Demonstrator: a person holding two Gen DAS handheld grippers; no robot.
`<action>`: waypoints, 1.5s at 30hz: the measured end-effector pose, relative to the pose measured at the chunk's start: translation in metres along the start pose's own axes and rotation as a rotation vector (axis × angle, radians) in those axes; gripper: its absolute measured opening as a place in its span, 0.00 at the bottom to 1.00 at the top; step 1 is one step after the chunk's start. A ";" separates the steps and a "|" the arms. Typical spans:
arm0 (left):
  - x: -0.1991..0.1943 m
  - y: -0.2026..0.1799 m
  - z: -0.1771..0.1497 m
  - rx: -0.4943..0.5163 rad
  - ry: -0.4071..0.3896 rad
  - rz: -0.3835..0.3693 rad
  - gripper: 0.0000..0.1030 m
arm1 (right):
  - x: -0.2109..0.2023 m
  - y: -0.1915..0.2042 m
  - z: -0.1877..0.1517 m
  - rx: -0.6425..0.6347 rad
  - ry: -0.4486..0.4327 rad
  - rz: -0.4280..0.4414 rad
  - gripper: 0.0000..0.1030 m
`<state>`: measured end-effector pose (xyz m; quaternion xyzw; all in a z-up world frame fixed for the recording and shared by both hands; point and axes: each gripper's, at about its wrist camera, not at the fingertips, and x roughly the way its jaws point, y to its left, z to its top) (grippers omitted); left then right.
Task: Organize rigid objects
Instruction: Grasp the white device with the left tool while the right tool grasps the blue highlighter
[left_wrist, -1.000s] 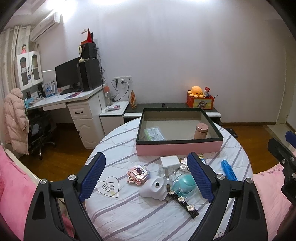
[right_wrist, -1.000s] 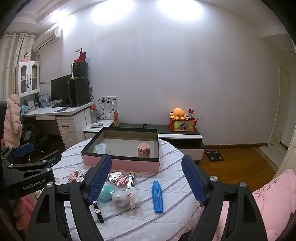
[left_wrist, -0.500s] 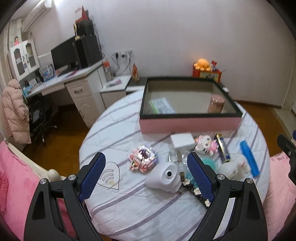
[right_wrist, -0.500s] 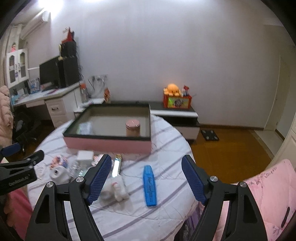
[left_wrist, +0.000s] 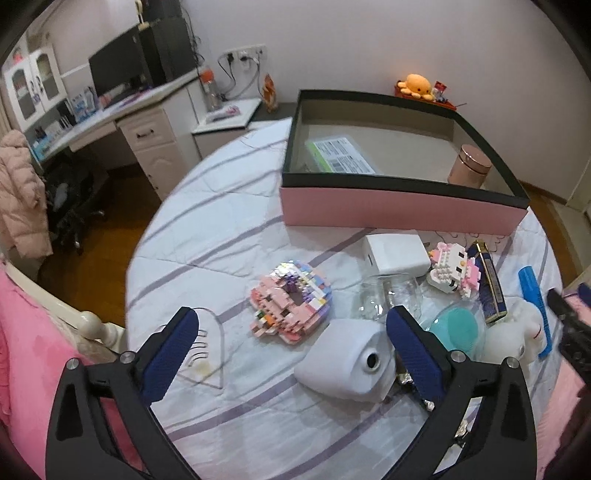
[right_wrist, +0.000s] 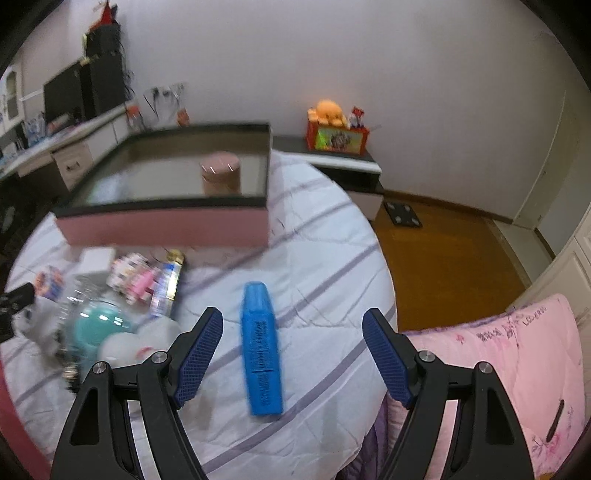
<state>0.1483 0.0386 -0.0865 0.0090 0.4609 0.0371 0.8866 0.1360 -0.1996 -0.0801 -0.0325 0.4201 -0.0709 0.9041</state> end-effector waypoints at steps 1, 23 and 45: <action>0.002 0.000 0.001 0.001 0.008 -0.003 1.00 | 0.008 0.001 0.000 -0.007 0.021 -0.002 0.77; 0.010 -0.002 -0.009 0.041 0.163 -0.157 1.00 | 0.043 -0.010 0.001 0.022 0.135 0.167 0.55; 0.024 -0.028 -0.017 0.128 0.157 -0.191 0.69 | 0.043 0.013 0.003 -0.082 0.120 0.104 0.26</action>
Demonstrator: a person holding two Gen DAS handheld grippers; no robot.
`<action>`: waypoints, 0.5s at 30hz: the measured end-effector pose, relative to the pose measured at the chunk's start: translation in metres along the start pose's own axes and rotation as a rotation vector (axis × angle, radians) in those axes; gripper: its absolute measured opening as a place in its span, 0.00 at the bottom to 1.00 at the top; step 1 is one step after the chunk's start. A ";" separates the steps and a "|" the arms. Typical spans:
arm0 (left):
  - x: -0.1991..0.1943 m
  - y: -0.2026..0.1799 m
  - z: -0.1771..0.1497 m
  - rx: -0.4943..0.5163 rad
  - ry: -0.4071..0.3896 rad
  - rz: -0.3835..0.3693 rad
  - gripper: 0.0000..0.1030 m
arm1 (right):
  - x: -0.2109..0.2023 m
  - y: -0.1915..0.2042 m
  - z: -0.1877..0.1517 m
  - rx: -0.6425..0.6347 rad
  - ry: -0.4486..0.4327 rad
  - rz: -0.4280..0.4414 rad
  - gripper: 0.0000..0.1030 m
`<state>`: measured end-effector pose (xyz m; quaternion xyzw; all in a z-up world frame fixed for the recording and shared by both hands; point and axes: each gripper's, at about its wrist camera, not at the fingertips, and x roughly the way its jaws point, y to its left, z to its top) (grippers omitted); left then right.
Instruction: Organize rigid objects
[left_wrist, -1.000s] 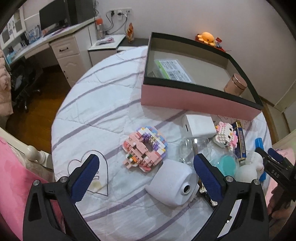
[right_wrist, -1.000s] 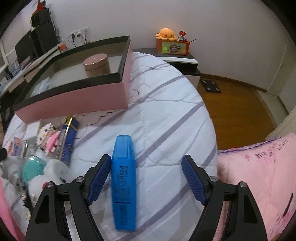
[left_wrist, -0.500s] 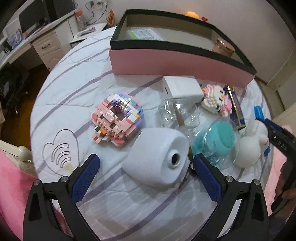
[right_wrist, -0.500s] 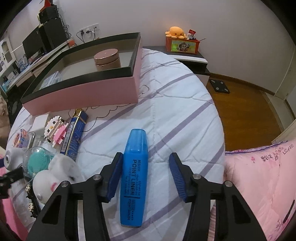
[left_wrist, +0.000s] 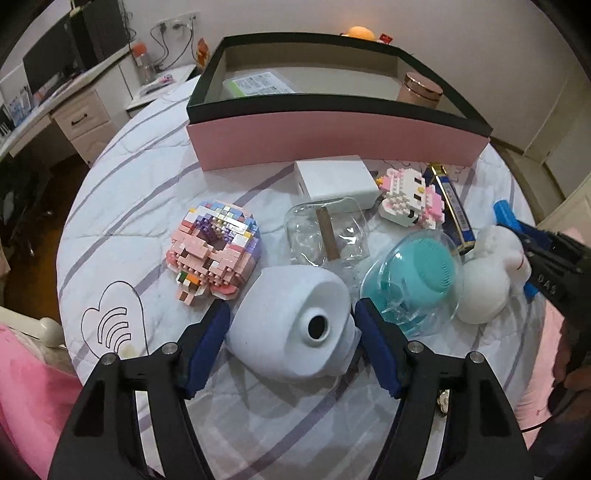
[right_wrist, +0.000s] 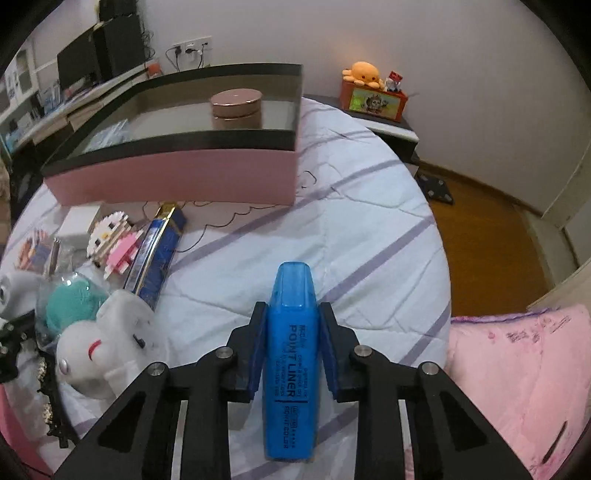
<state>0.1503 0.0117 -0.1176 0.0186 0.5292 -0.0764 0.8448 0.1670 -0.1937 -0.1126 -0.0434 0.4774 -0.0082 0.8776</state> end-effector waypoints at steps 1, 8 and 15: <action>-0.002 0.002 0.000 -0.001 -0.006 0.003 0.69 | 0.000 -0.001 0.000 0.013 -0.001 0.006 0.26; -0.018 0.002 0.004 -0.007 -0.045 0.018 0.69 | -0.013 -0.014 -0.001 0.077 -0.034 0.026 0.26; -0.045 0.005 0.002 -0.020 -0.116 0.026 0.69 | -0.036 -0.010 0.001 0.068 -0.093 0.041 0.26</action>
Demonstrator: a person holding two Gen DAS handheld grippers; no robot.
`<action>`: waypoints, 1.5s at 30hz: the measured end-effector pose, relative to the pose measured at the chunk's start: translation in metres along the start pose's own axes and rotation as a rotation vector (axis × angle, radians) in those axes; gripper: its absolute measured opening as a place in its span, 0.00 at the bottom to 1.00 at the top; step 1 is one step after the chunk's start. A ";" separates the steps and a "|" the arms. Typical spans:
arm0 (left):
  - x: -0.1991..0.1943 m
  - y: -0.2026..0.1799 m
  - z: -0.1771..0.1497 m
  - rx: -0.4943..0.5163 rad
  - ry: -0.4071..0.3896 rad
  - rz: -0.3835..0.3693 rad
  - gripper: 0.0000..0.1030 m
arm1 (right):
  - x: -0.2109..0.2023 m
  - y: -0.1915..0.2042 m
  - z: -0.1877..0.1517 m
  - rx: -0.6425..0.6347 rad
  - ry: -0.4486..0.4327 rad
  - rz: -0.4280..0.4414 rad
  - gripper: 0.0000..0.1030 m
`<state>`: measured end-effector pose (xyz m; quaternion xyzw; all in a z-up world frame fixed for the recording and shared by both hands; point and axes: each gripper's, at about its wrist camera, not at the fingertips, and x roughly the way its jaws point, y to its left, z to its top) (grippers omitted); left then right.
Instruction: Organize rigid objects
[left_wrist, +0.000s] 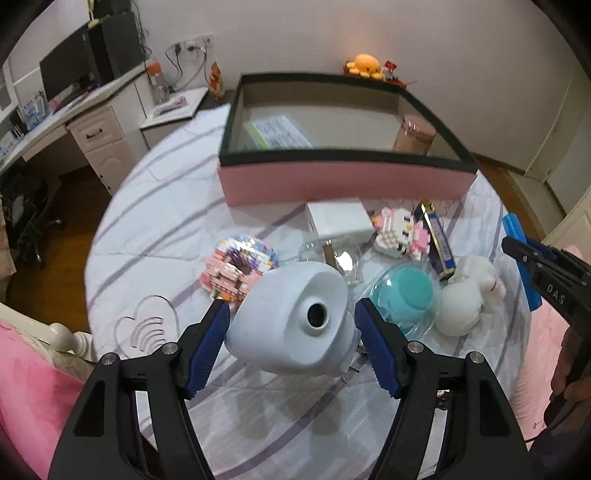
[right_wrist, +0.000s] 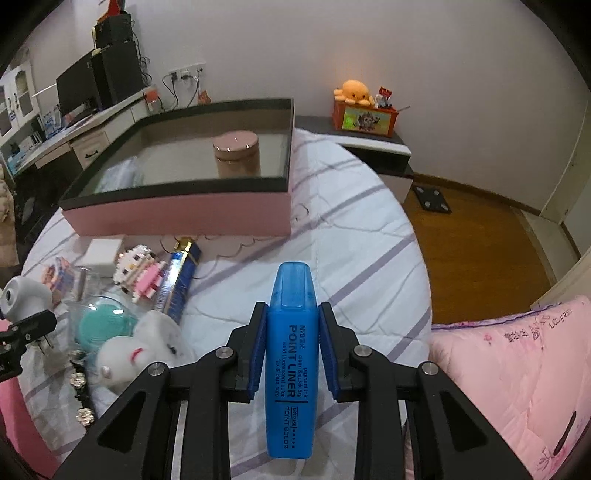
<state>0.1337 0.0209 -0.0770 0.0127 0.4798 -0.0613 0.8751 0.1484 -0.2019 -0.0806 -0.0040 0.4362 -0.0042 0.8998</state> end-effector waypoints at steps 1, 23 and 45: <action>-0.004 0.000 0.001 -0.001 -0.013 0.000 0.69 | -0.005 0.000 0.001 0.004 -0.013 0.009 0.26; -0.121 -0.006 0.038 -0.038 -0.422 0.047 0.69 | -0.133 0.026 0.021 0.000 -0.425 0.048 0.27; -0.106 -0.005 0.037 -0.061 -0.379 0.060 0.19 | -0.142 0.031 0.021 -0.008 -0.469 0.085 0.27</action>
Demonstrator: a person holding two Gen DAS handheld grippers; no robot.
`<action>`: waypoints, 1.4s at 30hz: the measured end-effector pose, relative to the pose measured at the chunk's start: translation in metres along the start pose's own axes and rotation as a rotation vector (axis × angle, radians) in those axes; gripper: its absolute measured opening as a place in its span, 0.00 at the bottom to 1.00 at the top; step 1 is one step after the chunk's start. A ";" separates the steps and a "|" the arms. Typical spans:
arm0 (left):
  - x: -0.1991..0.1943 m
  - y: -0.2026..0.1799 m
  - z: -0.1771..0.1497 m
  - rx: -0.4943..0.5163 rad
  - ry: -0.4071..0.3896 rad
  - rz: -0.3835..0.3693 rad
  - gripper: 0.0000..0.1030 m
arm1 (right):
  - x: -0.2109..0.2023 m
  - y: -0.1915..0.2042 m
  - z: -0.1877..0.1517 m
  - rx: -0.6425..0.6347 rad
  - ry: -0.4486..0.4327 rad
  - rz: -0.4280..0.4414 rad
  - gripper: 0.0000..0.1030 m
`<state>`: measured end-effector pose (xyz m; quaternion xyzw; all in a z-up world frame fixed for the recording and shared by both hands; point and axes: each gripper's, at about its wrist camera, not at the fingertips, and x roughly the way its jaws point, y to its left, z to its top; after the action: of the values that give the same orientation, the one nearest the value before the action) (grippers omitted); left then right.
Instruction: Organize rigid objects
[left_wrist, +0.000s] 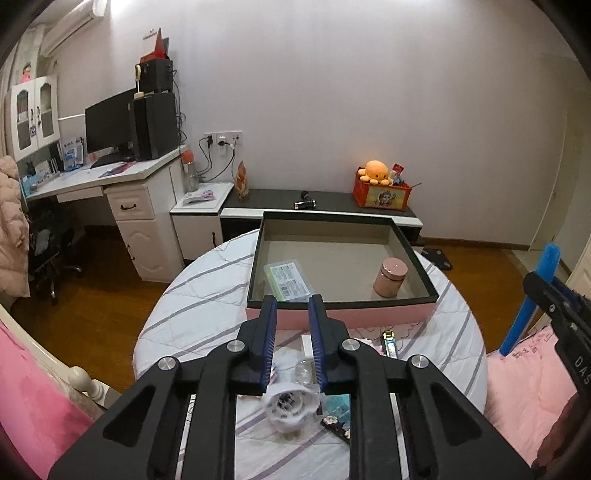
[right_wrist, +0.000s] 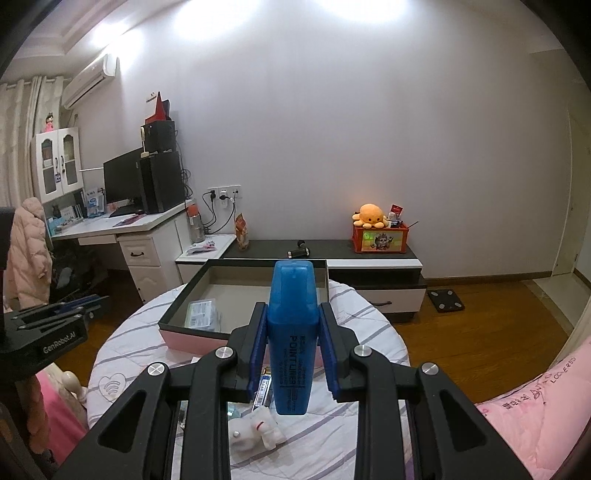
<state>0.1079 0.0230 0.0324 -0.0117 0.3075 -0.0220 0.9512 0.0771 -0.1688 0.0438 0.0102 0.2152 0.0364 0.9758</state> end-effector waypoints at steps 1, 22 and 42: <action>0.002 0.000 -0.003 0.013 0.011 0.004 0.36 | 0.001 -0.001 0.000 -0.001 0.002 -0.003 0.27; 0.118 0.006 -0.104 0.051 0.450 0.078 0.94 | 0.067 -0.003 -0.039 -0.005 0.240 0.001 0.27; 0.066 0.002 -0.057 0.048 0.270 0.038 0.46 | 0.057 -0.004 -0.032 -0.001 0.207 -0.013 0.27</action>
<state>0.1281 0.0212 -0.0523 0.0201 0.4324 -0.0127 0.9014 0.1155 -0.1688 -0.0090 0.0045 0.3151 0.0310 0.9485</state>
